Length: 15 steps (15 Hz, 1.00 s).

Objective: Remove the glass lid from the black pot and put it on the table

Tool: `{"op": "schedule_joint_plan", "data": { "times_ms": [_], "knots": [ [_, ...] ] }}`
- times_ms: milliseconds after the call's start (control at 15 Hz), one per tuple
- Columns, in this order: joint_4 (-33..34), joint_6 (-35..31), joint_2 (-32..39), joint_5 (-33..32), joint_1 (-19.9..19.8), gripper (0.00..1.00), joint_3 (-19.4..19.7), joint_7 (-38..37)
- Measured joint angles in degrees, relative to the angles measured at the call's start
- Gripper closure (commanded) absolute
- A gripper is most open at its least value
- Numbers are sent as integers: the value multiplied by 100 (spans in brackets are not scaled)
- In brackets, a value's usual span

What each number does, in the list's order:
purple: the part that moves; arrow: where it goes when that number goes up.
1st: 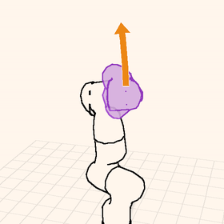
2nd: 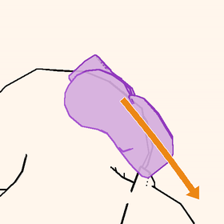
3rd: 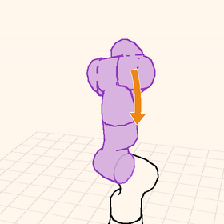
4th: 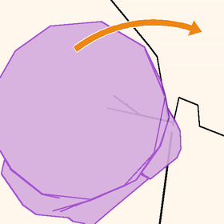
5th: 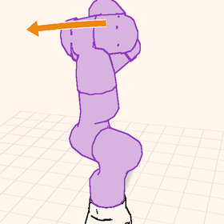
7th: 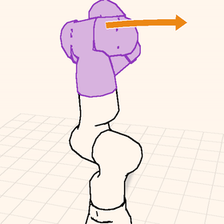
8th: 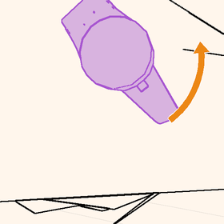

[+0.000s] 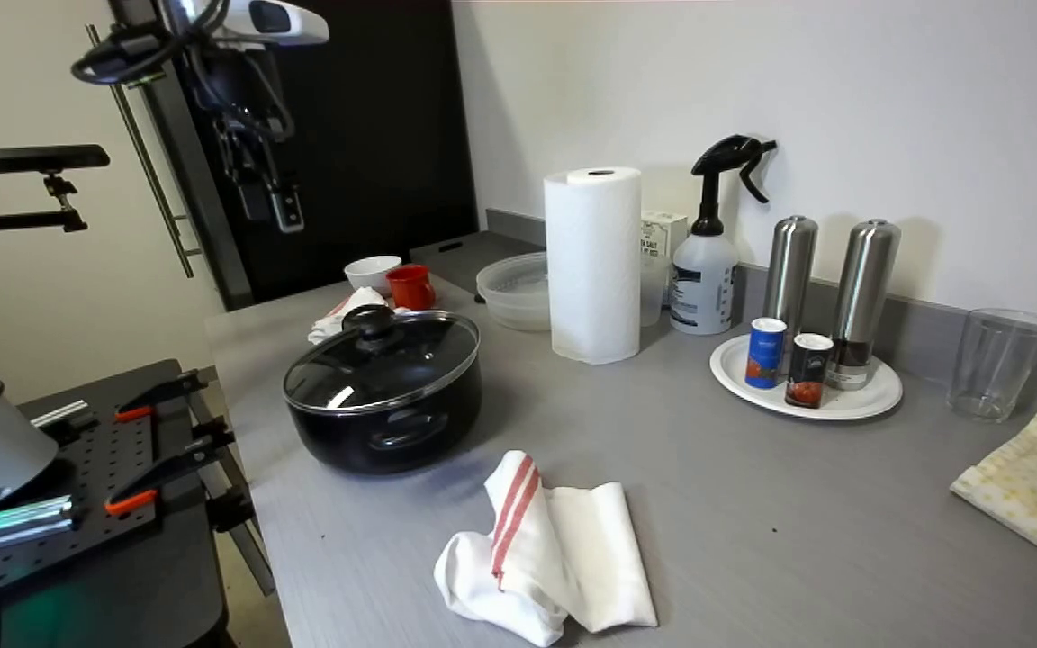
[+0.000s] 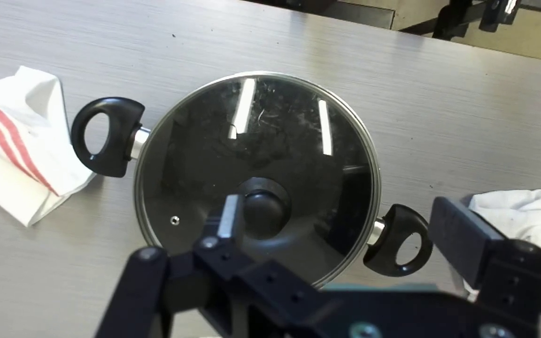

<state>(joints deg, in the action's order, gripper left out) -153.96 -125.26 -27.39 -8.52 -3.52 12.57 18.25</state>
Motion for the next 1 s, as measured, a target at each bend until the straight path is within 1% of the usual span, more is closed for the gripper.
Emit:
{"op": "schedule_joint_plan", "data": {
  "times_ms": [200, 667, 867, 1000],
  "knots": [
    [372, -161, 751, 150, -17, 0, -1, -90],
    [1474, -181, 2491, 816, -147, 0, -1, -124],
    [1844, -166, 3056, 965, -252, 0, -33, -124],
    [2009, -157, 3302, 988, -329, 0, -66, -124]
  ]
}}
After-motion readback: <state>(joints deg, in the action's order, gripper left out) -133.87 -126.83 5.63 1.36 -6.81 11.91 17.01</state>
